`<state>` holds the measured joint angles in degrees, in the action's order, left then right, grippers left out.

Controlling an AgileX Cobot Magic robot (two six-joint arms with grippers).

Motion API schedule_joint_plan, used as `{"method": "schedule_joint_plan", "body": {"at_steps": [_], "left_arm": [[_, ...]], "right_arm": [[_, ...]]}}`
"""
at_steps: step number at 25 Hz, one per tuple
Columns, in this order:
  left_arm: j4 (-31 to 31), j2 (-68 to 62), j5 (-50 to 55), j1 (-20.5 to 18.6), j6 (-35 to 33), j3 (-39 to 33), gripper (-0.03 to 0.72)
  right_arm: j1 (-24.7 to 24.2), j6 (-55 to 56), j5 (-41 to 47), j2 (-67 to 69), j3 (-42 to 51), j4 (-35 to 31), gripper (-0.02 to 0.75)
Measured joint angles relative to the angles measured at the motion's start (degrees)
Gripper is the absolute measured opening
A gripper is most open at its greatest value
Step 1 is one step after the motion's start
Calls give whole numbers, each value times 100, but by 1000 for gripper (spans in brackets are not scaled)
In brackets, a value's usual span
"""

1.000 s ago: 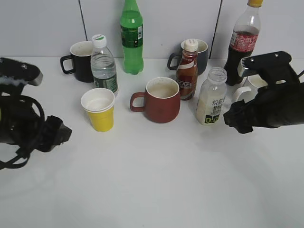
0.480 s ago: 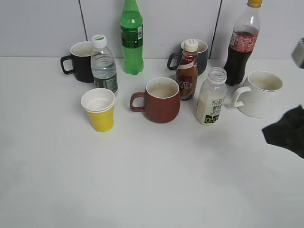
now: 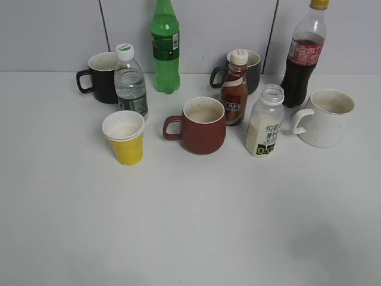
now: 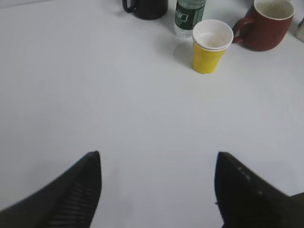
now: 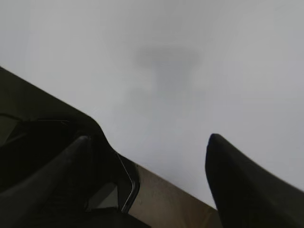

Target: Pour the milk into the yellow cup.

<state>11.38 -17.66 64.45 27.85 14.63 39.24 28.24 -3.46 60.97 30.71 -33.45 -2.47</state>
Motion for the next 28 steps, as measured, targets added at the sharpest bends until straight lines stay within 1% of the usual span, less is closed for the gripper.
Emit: {"method": "schedule_joint_plan", "body": {"at_steps": [4, 6, 10, 11, 13, 17, 28], "left_arm": [[0, 705, -383, 7, -137, -601, 519], [-6, 772, -389, 7, -299, -797, 498], [-41, 776, -394, 7, -409, -855, 440], [-47, 776, -394, 7, -409, -855, 435], [-265, 779, -394, 7, -421, -855, 396], [-319, 779, -394, 7, -421, -855, 355], [-338, 779, -394, 7, -438, -855, 282]], "right_arm": [[0, -6, 183, -1128, 216, -13, 554], [0, -6, 183, -1648, 216, -18, 554], [4, -12, 158, -2355, 237, 4, 554], [4, -12, 72, -2445, 295, 38, 554], [4, -12, -23, -2546, 395, 97, 554], [4, -12, -110, -2552, 415, 131, 554], [16, -12, -136, -2559, 421, 137, 554]]}}
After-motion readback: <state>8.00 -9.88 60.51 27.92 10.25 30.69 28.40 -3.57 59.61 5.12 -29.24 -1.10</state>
